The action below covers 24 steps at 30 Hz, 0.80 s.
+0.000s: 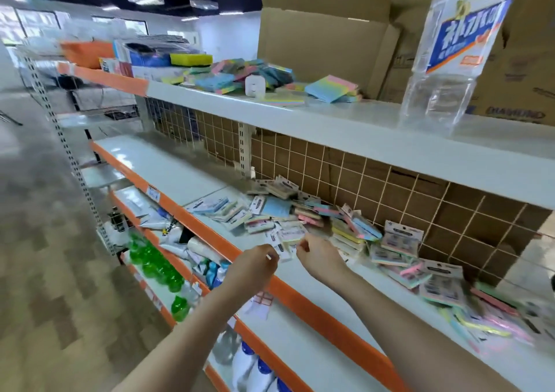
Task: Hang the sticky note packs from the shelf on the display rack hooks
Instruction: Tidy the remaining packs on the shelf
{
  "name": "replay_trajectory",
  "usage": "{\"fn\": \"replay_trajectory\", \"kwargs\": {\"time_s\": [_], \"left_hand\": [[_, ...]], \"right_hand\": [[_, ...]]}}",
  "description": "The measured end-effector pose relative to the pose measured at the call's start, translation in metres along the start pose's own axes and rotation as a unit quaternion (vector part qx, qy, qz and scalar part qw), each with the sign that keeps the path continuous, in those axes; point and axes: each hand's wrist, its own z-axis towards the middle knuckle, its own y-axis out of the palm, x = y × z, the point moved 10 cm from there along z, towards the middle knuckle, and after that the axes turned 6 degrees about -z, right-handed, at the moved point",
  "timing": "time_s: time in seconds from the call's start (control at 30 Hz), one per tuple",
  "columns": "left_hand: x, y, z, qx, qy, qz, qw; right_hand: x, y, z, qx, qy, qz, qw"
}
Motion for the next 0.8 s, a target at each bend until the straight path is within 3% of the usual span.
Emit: {"fn": "replay_trajectory", "kwargs": {"time_s": [0.33, 0.63, 0.8], "left_hand": [[-0.048, 0.012, 0.053, 0.041, -0.027, -0.016, 0.999], [-0.065, 0.013, 0.127, 0.026, 0.027, 0.009, 0.999], [-0.058, 0.019, 0.173, 0.011, 0.118, 0.068, 0.991]], "right_hand": [[-0.003, 0.057, 0.064, -0.023, -0.041, -0.115, 0.992], [0.015, 0.073, 0.111, 0.022, -0.007, -0.213, 0.977], [0.018, 0.081, 0.132, 0.035, 0.011, -0.295, 0.955]]}}
